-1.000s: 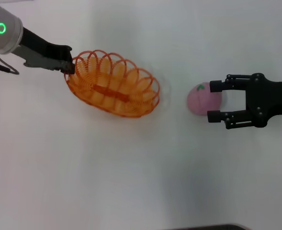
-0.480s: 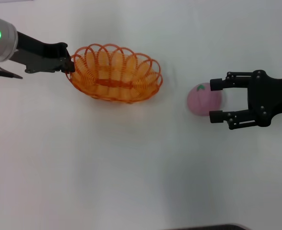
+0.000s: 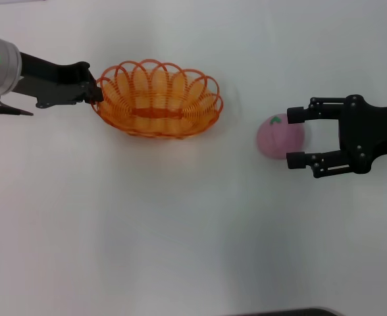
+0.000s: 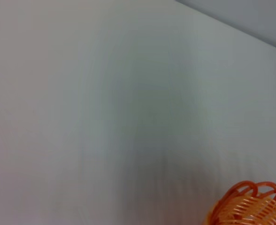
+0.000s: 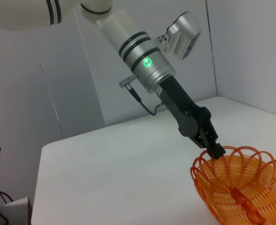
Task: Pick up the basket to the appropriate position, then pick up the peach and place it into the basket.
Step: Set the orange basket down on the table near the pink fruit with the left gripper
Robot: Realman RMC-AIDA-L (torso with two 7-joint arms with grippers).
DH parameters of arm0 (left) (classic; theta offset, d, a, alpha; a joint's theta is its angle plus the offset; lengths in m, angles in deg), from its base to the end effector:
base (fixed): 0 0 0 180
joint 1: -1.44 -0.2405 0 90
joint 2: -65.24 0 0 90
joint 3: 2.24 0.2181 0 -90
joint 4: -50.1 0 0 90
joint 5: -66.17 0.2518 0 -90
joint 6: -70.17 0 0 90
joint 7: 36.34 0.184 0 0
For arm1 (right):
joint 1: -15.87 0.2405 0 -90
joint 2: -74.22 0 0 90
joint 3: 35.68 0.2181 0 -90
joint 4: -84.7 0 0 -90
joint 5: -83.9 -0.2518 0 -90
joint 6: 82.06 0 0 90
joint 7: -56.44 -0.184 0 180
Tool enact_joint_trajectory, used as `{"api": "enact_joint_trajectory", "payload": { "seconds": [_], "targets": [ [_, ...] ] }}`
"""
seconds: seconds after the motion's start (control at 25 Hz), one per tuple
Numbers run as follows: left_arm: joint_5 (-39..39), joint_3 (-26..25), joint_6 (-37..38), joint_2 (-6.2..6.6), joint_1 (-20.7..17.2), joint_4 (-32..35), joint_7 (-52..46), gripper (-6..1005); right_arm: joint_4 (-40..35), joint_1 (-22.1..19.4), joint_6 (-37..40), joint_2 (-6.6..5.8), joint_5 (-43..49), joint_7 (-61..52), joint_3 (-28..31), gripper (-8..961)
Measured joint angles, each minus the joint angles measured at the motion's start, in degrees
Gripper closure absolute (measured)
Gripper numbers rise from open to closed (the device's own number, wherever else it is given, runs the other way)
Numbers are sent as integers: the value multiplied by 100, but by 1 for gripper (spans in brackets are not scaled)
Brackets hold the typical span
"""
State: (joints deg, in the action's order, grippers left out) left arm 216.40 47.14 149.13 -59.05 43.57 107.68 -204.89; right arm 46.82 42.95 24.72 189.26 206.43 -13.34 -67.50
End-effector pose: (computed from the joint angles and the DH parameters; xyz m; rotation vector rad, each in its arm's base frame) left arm -0.2039 0.4251 -0.0147 -2.0231 -1.8803 -0.0882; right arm 0.2662 0.3058 0.0226 -2.8866 0.4402 0.7371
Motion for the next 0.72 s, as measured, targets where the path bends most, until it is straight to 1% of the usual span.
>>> {"api": "enact_joint_trajectory", "payload": {
  "seconds": [0.28,0.48,0.72],
  "targets": [
    [-4,112,18,1,-24,6,3,951,0,-1,4,0,0,-3,8,99],
    [-90,180,4,1,-155,167,76,860,0,-5,47,0,-6,25,4,98],
    [-145,190,69,36,-252,238,136,668,11,-8,139,-7,-25,83,12,99]
  ]
}}
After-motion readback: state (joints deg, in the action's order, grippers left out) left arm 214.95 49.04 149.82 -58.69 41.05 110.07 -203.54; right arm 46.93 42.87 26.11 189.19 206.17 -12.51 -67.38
